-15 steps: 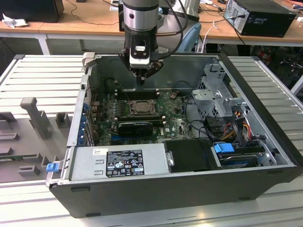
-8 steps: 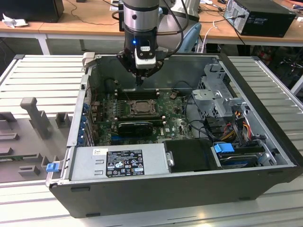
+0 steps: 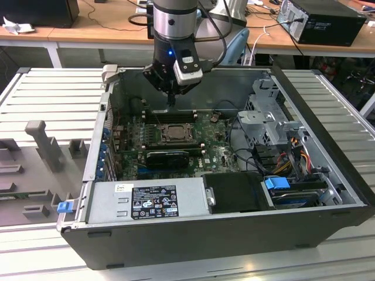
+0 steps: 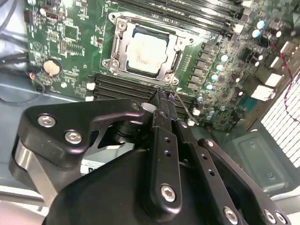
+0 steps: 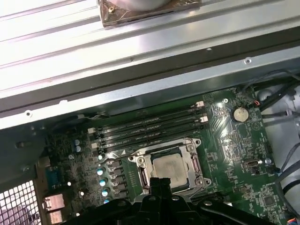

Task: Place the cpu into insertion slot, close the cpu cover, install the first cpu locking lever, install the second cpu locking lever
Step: 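Install the first cpu locking lever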

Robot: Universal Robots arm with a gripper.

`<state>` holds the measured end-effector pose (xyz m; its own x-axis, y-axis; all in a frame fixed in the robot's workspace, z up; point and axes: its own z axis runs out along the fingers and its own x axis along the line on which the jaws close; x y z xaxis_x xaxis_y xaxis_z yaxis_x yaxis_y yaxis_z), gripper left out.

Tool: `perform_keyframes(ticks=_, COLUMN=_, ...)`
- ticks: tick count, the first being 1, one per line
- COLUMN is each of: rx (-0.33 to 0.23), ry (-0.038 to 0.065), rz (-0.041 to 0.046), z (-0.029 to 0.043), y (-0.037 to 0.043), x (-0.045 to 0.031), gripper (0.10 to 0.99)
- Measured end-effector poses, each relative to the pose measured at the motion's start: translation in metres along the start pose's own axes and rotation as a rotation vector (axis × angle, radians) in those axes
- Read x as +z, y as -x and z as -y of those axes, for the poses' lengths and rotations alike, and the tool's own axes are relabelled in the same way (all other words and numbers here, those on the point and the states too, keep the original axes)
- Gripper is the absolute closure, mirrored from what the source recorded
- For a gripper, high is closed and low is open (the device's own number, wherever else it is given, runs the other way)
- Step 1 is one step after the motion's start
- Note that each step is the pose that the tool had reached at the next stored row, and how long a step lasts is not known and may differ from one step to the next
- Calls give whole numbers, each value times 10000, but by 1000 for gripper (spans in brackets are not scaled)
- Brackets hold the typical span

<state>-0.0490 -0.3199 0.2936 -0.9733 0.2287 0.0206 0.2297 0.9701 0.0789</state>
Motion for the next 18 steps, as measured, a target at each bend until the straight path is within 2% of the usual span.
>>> perform_keyframes(ticks=4, rx=-1048, ry=-22, rz=-84, z=0, y=0, x=1, gripper=980)
perform_keyframes(ticks=9, rx=-1876, ry=-38, rz=-149, z=0, y=0, x=3, gripper=980)
perform_keyframes(ticks=13, rx=-2972, ry=-62, rz=-236, z=1, y=0, x=8, gripper=980)
perform_keyframes(ticks=18, rx=-3271, ry=-63, rz=-259, z=1, y=-2, x=9, gripper=980)
